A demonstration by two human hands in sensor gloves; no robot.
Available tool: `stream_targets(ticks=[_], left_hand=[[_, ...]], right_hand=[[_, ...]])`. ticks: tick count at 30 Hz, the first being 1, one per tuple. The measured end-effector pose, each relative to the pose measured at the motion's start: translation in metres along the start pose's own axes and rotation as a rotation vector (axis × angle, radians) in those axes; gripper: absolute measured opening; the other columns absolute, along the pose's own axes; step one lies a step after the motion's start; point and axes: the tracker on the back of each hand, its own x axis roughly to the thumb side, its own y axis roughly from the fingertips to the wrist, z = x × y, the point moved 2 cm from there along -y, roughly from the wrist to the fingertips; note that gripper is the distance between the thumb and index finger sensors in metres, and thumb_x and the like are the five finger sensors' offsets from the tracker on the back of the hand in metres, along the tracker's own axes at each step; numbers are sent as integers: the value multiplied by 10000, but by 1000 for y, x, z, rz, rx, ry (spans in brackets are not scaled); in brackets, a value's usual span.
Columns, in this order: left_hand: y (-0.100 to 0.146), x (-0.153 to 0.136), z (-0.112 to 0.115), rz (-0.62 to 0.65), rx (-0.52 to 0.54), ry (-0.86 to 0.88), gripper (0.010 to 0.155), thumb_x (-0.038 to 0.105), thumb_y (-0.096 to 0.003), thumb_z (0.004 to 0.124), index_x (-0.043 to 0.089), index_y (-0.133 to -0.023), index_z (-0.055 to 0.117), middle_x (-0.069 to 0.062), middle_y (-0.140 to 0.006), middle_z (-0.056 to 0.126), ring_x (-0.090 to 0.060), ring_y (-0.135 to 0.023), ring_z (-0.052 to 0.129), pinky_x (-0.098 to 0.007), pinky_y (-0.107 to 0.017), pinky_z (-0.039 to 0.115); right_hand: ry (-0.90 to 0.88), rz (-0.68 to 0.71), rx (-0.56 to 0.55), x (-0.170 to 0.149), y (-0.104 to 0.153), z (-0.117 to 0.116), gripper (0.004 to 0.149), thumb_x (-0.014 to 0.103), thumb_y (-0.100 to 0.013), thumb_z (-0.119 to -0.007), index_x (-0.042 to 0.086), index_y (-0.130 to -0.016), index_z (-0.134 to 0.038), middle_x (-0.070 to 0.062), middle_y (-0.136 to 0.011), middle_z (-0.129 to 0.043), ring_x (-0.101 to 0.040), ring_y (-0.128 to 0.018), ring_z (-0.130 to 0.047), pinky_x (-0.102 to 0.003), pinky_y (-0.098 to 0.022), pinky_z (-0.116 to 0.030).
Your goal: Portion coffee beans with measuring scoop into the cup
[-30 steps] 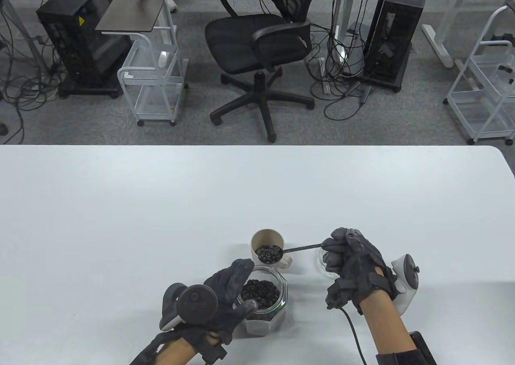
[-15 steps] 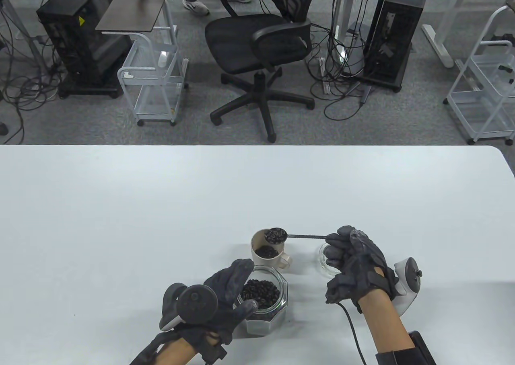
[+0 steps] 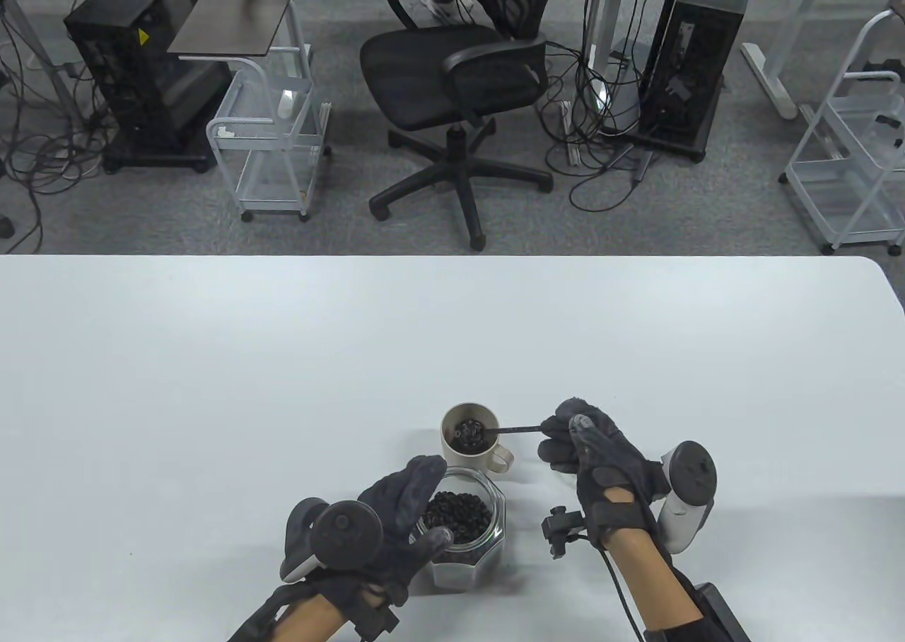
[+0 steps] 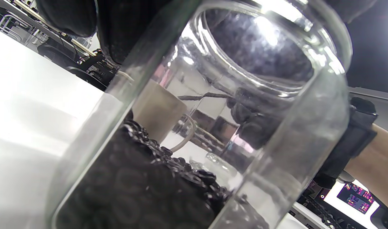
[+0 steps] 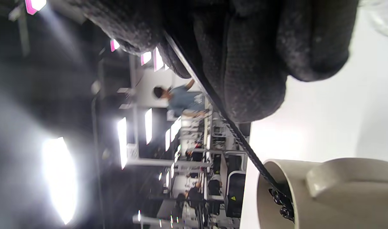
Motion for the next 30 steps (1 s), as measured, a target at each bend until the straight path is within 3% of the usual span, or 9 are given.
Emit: stream_targets(ticks=[7,10,13,17,21,26,30], left_hand=[[0,0,0,-2,-1,-3,917,724,-420,550,151,-1119,398,-222,-1149,551,-545,-990,709,-711,-675,556],[0,0,0,-1,-1,-1,914,722,-420,552,152,-1118,399,-224,-1148,552,-546,-988,710,-711,-674,556],[0,0,0,-1,-2,-3,914,723,-421,550,153,-1119,399,-224,-1149,549,-545,-990,708,-711,-675,555],[0,0,0,-2,-2,-4,916,723,-421,550,150,-1119,399,-223,-1148,553,-545,-990,709,-712,-674,556],[0,0,0,-2,-2,-3,914,723,-421,550,153,-1119,398,-222,-1148,552,-547,-990,707,-711,-675,556],[0,0,0,-2,-2,-4,916,724,-420,550,152,-1119,398,-223,-1148,553,-547,-988,710,-712,-674,556],[0,0,0,-2,-2,-4,915,723,-420,551,152,-1118,399,-223,-1148,552,-546,-987,712,-711,-675,557]], right_hand=[[396,434,208,44,14,-37,443,299,-519,-765,109,-919,-775,-267,-837,-837,-483,-609,-982,-604,-458,-773],[542,561,254,56,23,-49,443,299,-518,-765,112,-919,-776,-261,-841,-840,-482,-615,-982,-617,-471,-761],[598,604,257,59,26,-53,443,305,-516,-764,118,-918,-778,-252,-839,-848,-473,-613,-988,-616,-473,-764],[485,565,212,58,23,-46,447,307,-513,-768,102,-909,-786,-260,-819,-859,-482,-588,-991,-620,-458,-763],[323,462,59,53,16,-24,447,317,-510,-766,94,-897,-795,-259,-791,-877,-469,-551,-1007,-608,-432,-779],[-84,223,-156,36,10,11,443,333,-513,-763,82,-876,-805,-259,-749,-896,-453,-498,-1017,-590,-404,-791],[-310,79,-210,21,8,26,435,352,-529,-741,82,-865,-797,-243,-729,-900,-421,-473,-1021,-566,-394,-801]])
